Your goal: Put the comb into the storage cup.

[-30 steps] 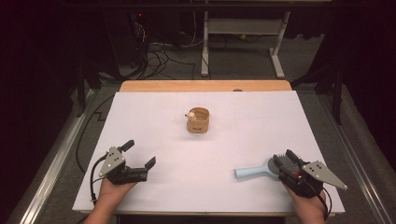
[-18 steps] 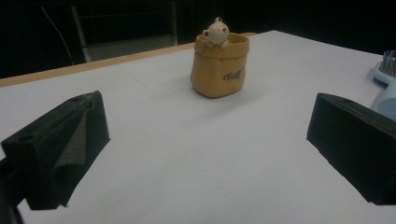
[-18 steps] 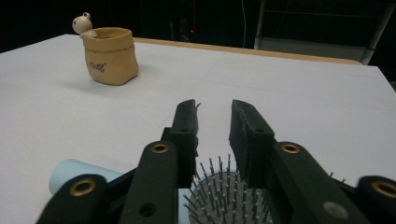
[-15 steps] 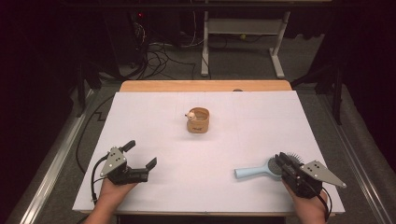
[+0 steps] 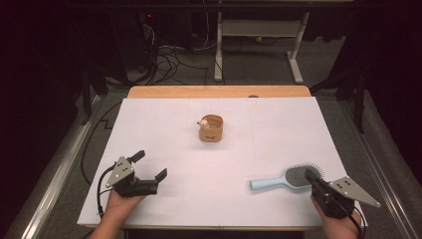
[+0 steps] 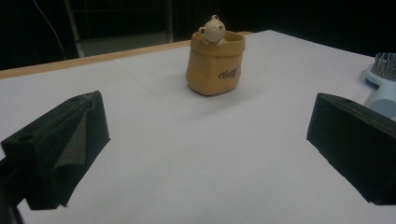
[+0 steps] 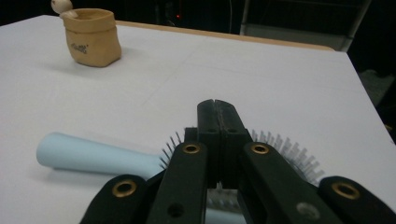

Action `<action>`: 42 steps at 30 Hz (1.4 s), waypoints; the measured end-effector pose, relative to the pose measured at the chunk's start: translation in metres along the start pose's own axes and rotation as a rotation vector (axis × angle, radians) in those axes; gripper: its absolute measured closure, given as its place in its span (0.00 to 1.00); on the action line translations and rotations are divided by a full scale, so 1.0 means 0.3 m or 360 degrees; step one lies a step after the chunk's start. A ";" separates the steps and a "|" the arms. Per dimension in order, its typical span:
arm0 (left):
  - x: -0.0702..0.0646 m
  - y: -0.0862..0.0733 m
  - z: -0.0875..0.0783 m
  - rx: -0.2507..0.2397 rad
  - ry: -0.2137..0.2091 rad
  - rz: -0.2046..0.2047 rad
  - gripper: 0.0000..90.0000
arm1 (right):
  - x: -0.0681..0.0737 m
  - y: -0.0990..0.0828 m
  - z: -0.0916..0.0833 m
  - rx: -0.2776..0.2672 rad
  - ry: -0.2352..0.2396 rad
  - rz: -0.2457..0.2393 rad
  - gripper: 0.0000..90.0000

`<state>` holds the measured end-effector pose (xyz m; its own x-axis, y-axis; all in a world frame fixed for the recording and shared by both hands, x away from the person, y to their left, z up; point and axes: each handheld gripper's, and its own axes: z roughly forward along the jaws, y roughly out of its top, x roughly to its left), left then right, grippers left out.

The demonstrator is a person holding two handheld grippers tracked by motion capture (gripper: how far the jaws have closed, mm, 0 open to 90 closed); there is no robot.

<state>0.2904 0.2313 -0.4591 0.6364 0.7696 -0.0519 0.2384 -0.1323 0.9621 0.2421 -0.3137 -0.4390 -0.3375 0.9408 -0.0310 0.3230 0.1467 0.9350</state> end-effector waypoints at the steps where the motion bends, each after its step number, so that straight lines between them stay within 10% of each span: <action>1: -0.001 0.001 0.001 -0.0003 0.0002 0.0002 0.00 | -0.015 -0.012 -0.014 0.0033 -0.0019 0.0028 1.00; 21: -0.011 0.002 0.007 -0.0025 0.0006 0.0035 0.00 | -0.071 -0.103 -0.026 0.0432 -0.0113 0.0059 1.00; 42: -0.005 0.000 -0.002 -0.0032 -0.0004 0.0021 0.00 | -0.041 -0.056 0.079 0.0522 -0.0148 -0.0051 1.00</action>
<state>0.2891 0.2305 -0.4589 0.6412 0.7664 -0.0397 0.2152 -0.1299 0.9679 0.2619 -0.3206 -0.4627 -0.2746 0.9558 -0.1047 0.5858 0.2526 0.7701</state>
